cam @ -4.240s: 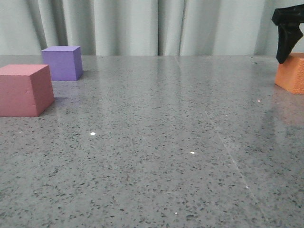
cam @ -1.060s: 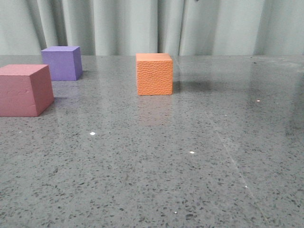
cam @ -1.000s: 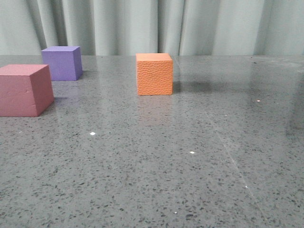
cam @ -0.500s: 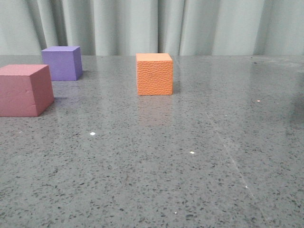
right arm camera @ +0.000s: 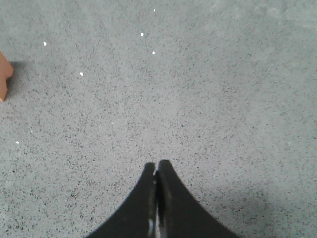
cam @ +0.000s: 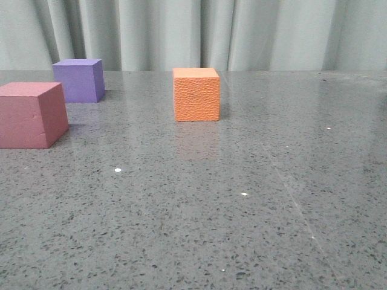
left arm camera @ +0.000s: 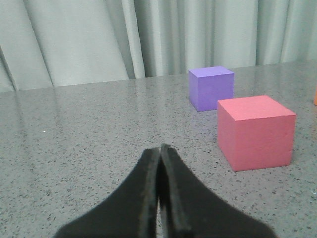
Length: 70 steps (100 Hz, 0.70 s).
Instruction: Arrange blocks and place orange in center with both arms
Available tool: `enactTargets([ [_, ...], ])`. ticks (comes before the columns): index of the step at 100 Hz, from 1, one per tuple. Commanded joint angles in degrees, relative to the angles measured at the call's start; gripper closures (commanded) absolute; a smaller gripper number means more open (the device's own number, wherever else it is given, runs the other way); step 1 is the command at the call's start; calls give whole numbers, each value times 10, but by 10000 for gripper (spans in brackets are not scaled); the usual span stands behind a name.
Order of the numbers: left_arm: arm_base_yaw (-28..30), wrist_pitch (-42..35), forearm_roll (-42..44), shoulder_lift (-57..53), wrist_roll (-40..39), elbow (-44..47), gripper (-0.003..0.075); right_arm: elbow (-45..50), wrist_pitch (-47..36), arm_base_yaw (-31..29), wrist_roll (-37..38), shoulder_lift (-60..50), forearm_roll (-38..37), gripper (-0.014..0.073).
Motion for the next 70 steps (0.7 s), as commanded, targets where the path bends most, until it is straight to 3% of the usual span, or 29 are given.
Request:
enactTargets([
  [1,-5,-42,-4,-18,-4,32,739,-12,-28,-3,-1,-14,-20,661],
  [50,-5,-42,-4,-18,-4,32,739,-10,-29,-3,-1,-13,-21,661],
  [70,-5,-42,-4,-18,-4,32,739,69,-124,-3,-1,-44,-30,661],
])
